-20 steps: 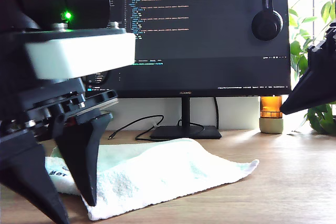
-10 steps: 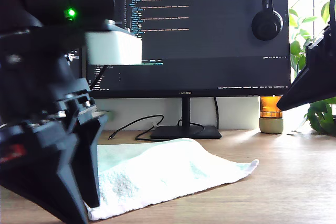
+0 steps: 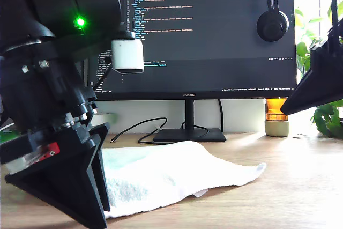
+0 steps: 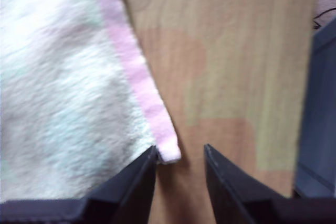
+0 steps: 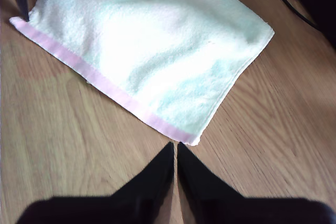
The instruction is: Fold the tea towel to a neat square and place it to the right
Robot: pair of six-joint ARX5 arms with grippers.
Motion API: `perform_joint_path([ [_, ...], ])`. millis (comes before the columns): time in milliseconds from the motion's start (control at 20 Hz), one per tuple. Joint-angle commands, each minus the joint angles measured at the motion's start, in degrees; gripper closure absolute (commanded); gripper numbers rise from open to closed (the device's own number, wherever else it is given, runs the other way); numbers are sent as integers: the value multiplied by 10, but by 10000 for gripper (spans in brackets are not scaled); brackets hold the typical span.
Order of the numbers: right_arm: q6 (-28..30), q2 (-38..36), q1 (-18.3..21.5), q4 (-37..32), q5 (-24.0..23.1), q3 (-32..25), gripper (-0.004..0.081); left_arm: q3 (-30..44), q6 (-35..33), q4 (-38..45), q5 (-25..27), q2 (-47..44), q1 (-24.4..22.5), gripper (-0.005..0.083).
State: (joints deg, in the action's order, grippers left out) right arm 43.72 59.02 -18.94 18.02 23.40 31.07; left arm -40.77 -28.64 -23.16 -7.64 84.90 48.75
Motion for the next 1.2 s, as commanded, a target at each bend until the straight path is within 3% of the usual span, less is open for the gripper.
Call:
perform_joint_path([
  [0,-4,1,-6,-1,0,5,781,6,4,7,-1,20,-5,606],
  [150,-4,1,-10,3,0,5,781,6,4,10,-14,39,-5,755],
  [250,-4,1,-17,8,0,5,781,6,10,13,-26,66,-5,797],
  [500,-2,1,-36,11,0,5,759,6,14,9,-23,80,-4,797],
  [750,26,1,-62,9,2,5,566,6,26,7,-20,6,-10,797],
  [950,93,5,-101,9,0,5,548,3,47,10,-20,-75,-10,797],
  [1150,105,31,-124,6,-5,5,492,2,67,6,-25,-130,-10,797],
])
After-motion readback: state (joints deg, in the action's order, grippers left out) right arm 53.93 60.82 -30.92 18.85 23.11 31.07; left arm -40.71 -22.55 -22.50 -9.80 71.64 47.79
